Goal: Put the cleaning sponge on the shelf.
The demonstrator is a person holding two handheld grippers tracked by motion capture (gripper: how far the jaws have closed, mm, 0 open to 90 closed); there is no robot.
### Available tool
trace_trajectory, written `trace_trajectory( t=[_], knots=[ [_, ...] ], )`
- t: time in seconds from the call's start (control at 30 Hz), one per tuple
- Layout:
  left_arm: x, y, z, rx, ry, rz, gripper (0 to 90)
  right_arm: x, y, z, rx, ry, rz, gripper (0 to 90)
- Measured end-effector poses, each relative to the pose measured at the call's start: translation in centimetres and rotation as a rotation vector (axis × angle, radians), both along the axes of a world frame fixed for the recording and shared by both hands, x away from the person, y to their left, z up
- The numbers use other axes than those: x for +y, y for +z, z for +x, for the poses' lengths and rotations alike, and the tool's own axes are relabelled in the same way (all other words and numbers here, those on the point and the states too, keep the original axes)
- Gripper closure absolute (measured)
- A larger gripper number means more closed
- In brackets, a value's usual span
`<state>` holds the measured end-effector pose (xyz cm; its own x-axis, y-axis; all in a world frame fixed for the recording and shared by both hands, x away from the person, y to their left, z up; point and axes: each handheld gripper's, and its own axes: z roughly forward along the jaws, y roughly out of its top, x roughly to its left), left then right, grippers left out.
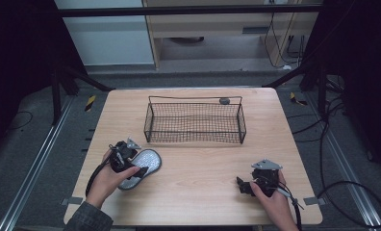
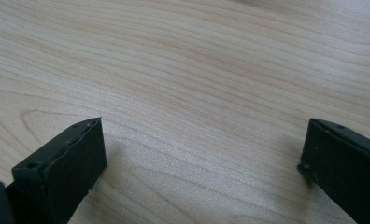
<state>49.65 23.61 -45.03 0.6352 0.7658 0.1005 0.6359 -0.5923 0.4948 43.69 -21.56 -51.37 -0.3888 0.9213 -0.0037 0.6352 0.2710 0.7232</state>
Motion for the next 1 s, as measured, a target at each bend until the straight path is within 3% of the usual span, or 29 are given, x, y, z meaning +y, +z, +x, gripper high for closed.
trace_trajectory(
  t=[0.07, 0.3, 0.53, 0.77, 0.9, 1.0],
  knots=[
    [0.2, 0.0, 0.0, 0.015, 0.006, -0.007, 8.1, 0.0, 0.0, 0.0, 0.000, 0.001, -0.001, 0.4],
    [0.5, 0.2, 0.1, 0.011, 0.015, 0.010, 8.1, 0.0, 0.0, 0.0, 0.000, 0.001, 0.000, 0.4],
    [0.2, 0.8, 0.3, 0.017, -0.015, 0.027, 8.6, 0.0, 0.0, 0.0, 0.000, 0.001, 0.001, 0.4],
    [0.8, 1.3, 0.7, 0.055, -0.040, 0.044, 6.3, 0.0, 0.0, 0.0, 0.002, 0.000, -0.001, 0.4],
    [0.4, 0.7, 0.7, 0.089, -0.085, 0.076, 4.8, 0.0, 0.0, -0.1, 0.004, 0.002, 0.000, 0.4],
    [0.2, 0.2, 0.7, 0.099, -0.089, 0.076, 4.6, 0.0, 0.0, -0.1, 0.004, 0.002, 0.000, 0.4]
  ],
)
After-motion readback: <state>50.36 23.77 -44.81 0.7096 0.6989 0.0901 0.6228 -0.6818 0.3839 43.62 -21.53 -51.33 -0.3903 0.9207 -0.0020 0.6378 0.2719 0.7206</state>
